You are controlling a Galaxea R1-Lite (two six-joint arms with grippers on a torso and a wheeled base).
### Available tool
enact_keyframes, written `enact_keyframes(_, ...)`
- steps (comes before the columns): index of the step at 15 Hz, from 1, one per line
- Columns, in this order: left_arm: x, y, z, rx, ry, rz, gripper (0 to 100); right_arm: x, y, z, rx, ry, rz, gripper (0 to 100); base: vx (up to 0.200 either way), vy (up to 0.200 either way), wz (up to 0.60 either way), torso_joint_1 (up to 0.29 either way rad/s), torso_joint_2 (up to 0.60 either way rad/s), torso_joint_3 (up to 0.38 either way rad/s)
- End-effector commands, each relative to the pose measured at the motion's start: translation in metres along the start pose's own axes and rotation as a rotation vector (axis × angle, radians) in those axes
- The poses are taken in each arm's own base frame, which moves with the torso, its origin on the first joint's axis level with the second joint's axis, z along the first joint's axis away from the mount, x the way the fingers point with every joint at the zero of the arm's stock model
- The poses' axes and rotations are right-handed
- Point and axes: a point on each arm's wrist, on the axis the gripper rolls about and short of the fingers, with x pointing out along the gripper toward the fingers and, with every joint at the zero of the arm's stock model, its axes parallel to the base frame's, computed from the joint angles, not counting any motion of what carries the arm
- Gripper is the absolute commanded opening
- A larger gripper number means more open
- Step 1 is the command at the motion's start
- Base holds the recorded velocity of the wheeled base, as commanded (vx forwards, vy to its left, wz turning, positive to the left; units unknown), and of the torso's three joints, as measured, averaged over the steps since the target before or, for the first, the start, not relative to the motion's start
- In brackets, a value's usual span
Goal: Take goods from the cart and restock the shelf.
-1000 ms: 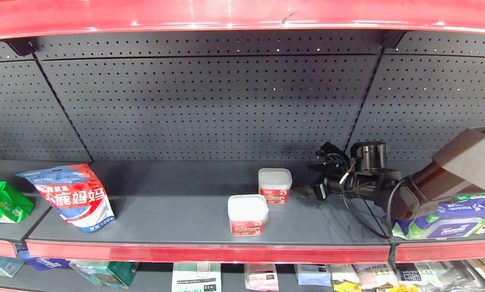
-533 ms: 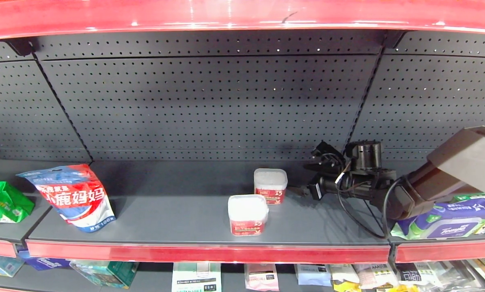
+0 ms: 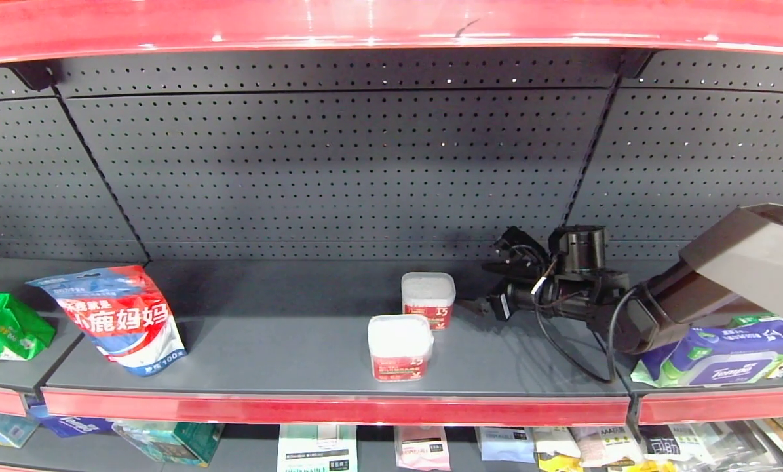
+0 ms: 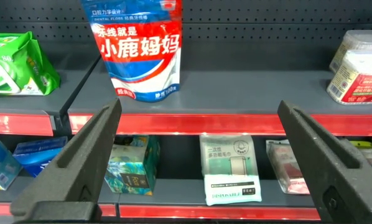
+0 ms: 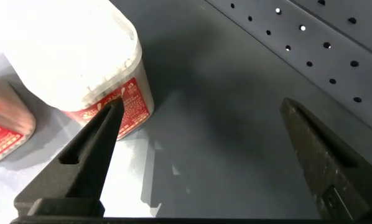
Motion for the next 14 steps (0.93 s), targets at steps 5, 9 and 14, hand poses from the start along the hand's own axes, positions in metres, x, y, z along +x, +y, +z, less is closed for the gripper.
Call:
enact_keyframes(5,0.0000,0.0000,-0.0001,0.000,0.000,0.000,100,0.0049,0.0047,0.0045,0.007,-0.012,0.011,100,0.000,0.000,0.00,0.000,0.00,0.000)
enact_keyframes(9,0.0000,0.0000,-0.0001,0.000,0.000,0.000,100,0.0096,0.0085,0.0055,0.004,-0.015,0.024,100,0.000,0.000,0.00,0.000,0.00,0.000)
enact_keyframes(14,0.0000,0.0000,-0.0001,0.000,0.000,0.000,100,0.0048,0.0008,0.0033,0.012,-0.010,0.000,100,0.000,0.000,0.00,0.000,0.00,0.000)
